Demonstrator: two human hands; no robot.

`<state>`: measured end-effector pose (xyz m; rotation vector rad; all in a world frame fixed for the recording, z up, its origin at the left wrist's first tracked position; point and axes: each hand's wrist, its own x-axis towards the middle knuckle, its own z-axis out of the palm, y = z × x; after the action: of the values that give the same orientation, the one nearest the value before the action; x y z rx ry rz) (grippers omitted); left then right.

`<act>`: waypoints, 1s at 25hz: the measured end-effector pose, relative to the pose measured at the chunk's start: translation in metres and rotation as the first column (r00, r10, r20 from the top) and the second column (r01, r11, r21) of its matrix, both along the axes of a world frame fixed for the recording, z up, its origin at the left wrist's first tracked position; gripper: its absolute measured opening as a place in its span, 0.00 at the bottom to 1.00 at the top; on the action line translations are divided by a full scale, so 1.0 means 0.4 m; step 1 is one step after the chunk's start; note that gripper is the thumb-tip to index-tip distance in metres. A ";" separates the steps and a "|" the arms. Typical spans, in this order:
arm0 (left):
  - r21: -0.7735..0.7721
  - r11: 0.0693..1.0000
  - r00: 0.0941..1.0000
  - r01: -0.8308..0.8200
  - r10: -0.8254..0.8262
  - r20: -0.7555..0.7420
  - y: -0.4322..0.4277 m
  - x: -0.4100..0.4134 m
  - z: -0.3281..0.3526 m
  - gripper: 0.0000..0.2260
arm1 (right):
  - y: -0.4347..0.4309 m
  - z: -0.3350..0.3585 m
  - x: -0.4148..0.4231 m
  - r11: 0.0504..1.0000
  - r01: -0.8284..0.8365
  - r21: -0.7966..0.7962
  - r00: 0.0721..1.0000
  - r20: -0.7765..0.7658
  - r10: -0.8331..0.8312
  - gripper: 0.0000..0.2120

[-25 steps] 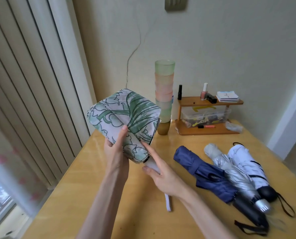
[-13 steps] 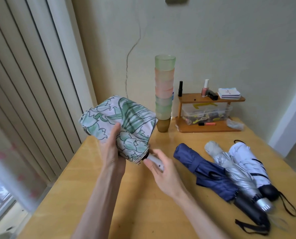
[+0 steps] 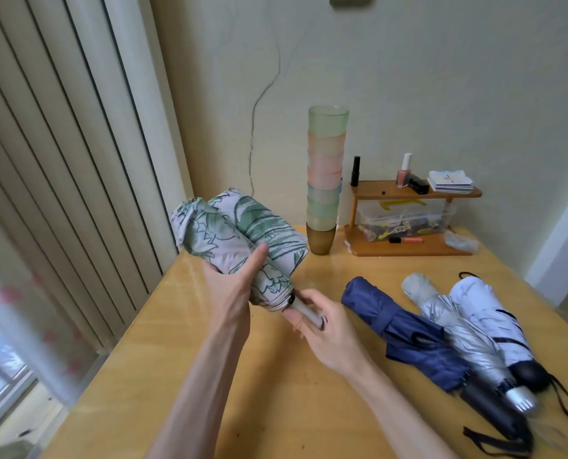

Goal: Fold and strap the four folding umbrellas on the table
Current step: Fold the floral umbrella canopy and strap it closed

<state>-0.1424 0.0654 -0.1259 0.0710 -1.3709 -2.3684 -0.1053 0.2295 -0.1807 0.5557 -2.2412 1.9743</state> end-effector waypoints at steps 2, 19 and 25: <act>-0.007 1.000 1.000 0.007 -0.007 -0.018 -0.003 0.003 -0.002 0.38 | 0.003 0.004 0.000 0.999 -0.047 0.026 0.999 0.027 0.047 0.06; 0.177 0.967 0.982 0.181 -0.188 0.024 -0.050 0.000 0.005 0.22 | -0.005 -0.005 0.005 0.976 -0.204 -0.079 0.959 0.183 0.215 0.19; 0.129 0.982 0.990 0.137 -0.139 0.004 -0.038 0.008 0.020 0.16 | -0.028 -0.018 0.010 0.995 -0.030 -0.093 0.997 0.069 0.037 0.16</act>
<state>-0.1391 0.0500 -0.1180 0.0278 -1.2649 -2.5741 -0.1013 0.2183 -0.1877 0.5242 -2.1803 2.1335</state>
